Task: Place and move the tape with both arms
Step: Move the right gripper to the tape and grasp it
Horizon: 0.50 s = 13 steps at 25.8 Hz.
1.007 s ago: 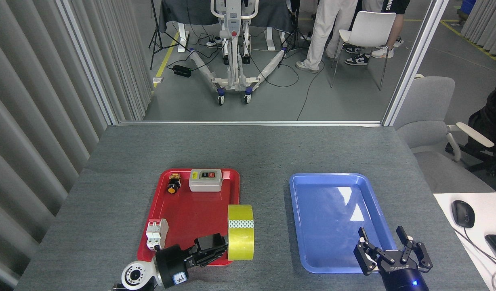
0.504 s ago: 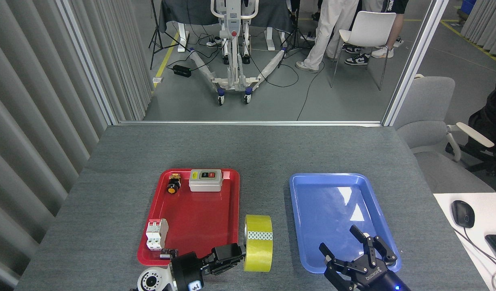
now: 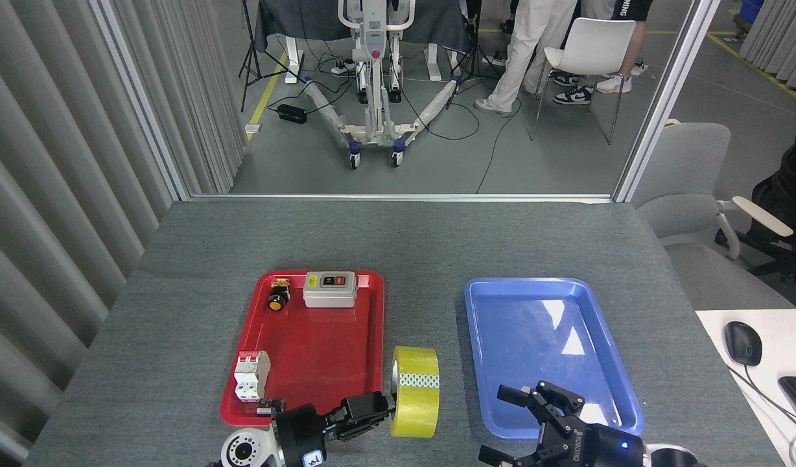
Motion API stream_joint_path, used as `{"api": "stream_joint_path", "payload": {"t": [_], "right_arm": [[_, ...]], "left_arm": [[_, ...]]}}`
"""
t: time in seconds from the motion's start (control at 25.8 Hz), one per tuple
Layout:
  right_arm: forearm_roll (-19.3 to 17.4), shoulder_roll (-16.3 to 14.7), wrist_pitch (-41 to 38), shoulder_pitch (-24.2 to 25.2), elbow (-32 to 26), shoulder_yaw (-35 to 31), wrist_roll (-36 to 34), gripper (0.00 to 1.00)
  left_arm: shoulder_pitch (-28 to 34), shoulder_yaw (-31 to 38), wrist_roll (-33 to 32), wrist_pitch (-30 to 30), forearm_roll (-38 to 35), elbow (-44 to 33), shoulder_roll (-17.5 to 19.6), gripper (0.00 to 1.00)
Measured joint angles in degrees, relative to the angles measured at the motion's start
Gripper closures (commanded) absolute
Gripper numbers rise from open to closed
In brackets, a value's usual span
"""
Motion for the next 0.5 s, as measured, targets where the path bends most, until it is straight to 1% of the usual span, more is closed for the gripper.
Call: {"api": "stream_joint_path", "payload": {"t": [0.12,0.23,0.39,0.5], "right_arm": [[-0.09,1.7,-0.22,-3.02,1.06,3.17,0.62,0.07],[-0.12,2.75,-0.69,-5.44,2.68,5.55,1.04,0.09],[-0.13,4.59,-2.81,-8.56,5.73,7.28,1.32,0.16],[-0.07,5.81,-5.04,-9.73,7.26,7.79,1.48,0.22]], "left_arm": [[0.0,0.01,0.0,-0.01,-0.05,-0.01,0.02,1.0],[-0.16,0.11,0.0,-0.05,-0.1,-0.01,-0.03,1.0],[-0.44,0.17,0.0,-0.07,-0.2,-0.01,-0.11,1.0],[-0.61,0.23,0.0,-0.07,-0.35,0.01,-0.19,1.0]]}}
